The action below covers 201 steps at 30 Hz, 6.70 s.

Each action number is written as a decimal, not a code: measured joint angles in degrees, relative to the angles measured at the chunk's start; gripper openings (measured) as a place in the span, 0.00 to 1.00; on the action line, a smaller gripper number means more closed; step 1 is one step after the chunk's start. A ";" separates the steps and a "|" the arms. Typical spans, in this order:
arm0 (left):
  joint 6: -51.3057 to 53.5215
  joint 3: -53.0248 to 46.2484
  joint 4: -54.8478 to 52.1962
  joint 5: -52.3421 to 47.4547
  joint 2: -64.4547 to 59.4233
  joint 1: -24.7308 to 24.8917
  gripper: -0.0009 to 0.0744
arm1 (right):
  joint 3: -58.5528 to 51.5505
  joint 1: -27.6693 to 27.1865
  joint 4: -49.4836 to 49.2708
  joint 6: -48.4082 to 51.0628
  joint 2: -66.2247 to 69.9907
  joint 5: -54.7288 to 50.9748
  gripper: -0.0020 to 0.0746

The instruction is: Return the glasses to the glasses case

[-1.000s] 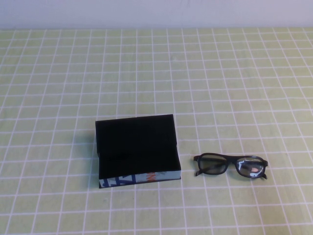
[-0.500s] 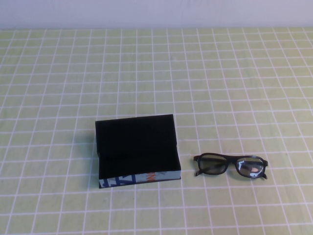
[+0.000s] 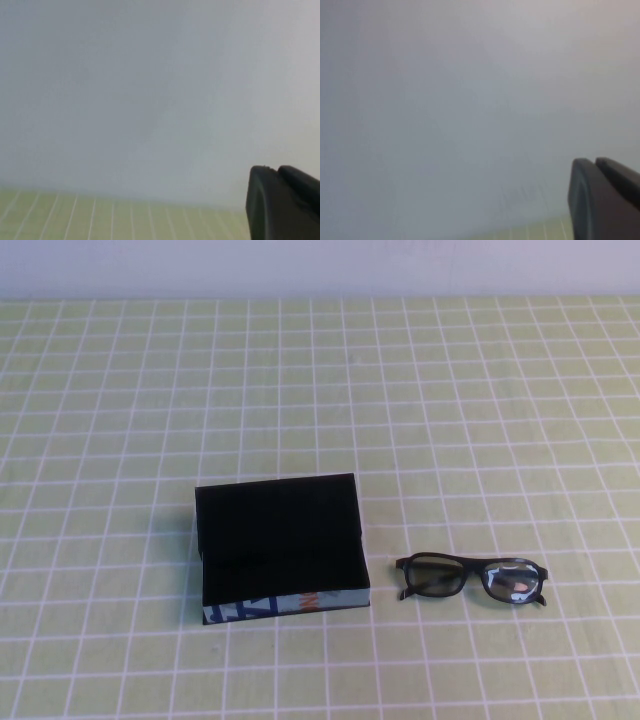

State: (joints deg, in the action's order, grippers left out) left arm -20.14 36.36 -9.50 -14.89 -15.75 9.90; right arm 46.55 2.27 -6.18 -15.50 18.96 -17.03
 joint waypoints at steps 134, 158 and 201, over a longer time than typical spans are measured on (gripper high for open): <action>8.52 1.38 13.01 -43.93 -10.82 0.00 0.01 | 56.51 42.25 0.83 64.06 100.68 -41.58 0.26; 28.17 1.38 24.58 -42.20 -18.92 0.00 0.01 | 57.50 42.15 -4.60 63.42 98.83 -43.74 0.10; 28.26 1.38 24.58 -44.09 -18.92 0.00 0.01 | 57.50 40.67 -6.20 67.66 104.17 -45.70 0.03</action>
State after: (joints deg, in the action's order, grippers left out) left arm 8.12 37.74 15.08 -58.98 -34.67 9.90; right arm 104.05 42.94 -12.37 52.16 123.13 -62.73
